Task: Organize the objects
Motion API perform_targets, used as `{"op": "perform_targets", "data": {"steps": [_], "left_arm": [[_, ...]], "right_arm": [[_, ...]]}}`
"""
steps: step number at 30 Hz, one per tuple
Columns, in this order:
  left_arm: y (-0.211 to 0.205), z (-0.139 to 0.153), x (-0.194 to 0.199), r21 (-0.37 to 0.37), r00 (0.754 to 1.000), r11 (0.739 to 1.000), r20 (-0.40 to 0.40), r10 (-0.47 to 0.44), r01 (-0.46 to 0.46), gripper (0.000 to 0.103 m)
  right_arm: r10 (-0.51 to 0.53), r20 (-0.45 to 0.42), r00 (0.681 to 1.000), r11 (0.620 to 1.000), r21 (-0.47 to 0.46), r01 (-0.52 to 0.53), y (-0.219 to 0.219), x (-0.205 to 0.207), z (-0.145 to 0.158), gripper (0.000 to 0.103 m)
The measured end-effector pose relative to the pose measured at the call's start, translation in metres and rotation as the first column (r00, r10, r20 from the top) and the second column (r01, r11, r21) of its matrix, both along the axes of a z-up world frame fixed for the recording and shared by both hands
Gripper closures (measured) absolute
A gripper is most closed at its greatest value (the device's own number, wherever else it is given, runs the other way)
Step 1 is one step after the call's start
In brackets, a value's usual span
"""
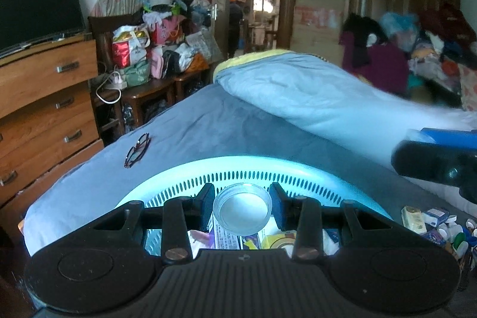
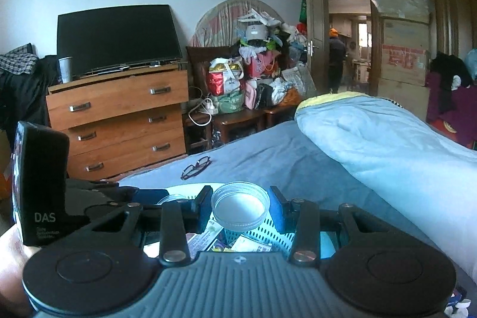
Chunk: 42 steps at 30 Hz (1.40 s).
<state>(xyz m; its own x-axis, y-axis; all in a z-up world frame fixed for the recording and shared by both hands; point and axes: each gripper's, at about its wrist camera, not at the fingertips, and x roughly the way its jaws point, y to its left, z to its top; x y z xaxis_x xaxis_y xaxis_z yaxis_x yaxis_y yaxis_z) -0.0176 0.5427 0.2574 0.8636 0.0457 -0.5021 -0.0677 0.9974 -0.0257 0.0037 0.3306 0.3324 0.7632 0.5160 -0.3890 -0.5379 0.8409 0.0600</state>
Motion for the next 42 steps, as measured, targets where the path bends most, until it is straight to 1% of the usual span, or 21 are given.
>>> {"op": "perform_targets", "data": {"steps": [3, 7, 16, 21, 31, 32, 33, 34, 35, 36, 40, 42], "left_arm": [[0.004, -0.003, 0.000, -0.003, 1.000, 1.000, -0.003, -0.002, 0.002, 0.062], [0.009, -0.006, 0.002, -0.010, 1.000, 1.000, -0.006, 0.005, -0.005, 0.062], [0.013, -0.010, 0.007, -0.006, 1.000, 1.000, -0.017, 0.006, -0.007, 0.063], [0.018, -0.014, 0.009, -0.005, 1.000, 1.000, -0.021, 0.008, -0.008, 0.062], [0.017, -0.021, 0.012, 0.003, 0.999, 1.000, -0.038, 0.008, -0.008, 0.062], [0.017, -0.022, 0.013, 0.002, 0.999, 1.000, -0.043, 0.006, -0.006, 0.061], [0.017, -0.023, 0.013, -0.002, 0.999, 1.000, -0.045, 0.005, -0.006, 0.054], [0.017, -0.024, 0.012, -0.004, 0.999, 1.000, -0.044, 0.012, -0.012, 0.047], [0.017, -0.025, 0.011, -0.002, 0.999, 1.000, -0.040, 0.017, -0.017, 0.033], [0.017, -0.025, 0.010, 0.001, 0.999, 1.000, -0.034, 0.021, -0.021, 0.026], [0.015, -0.022, 0.008, 0.008, 0.999, 0.999, -0.029, 0.033, -0.033, 0.024], [0.012, -0.019, 0.007, 0.004, 0.999, 0.999, -0.020, 0.034, -0.034, 0.022]], "right_arm": [[-0.005, -0.009, 1.000, 1.000, -0.013, 0.005, 0.003, 0.007, -0.007, 0.061], [-0.023, -0.027, 0.999, 0.998, -0.052, 0.022, 0.012, 0.017, -0.015, 0.061], [-0.057, -0.043, 0.997, 0.993, -0.107, 0.053, 0.022, 0.028, -0.023, 0.061], [-0.055, -0.038, 0.998, 0.991, -0.120, 0.050, 0.028, 0.031, -0.026, 0.061], [-0.057, -0.047, 0.997, 0.992, -0.118, 0.051, 0.028, 0.036, -0.028, 0.060], [-0.059, -0.050, 0.997, 0.991, -0.120, 0.053, 0.028, 0.037, -0.029, 0.056], [-0.062, -0.052, 0.997, 0.992, -0.117, 0.056, 0.028, 0.038, -0.029, 0.051], [-0.066, -0.051, 0.997, 0.992, -0.112, 0.060, 0.027, 0.039, -0.029, 0.042], [-0.071, -0.045, 0.996, 0.992, -0.112, 0.065, 0.026, 0.038, -0.030, 0.040], [-0.073, -0.043, 0.996, 0.991, -0.112, 0.068, 0.025, 0.038, -0.030, 0.040], [-0.082, -0.044, 0.996, 0.992, -0.097, 0.077, 0.017, 0.037, -0.032, 0.039], [-0.091, -0.035, 0.995, 0.992, -0.087, 0.088, 0.008, 0.034, -0.032, 0.034]]}}
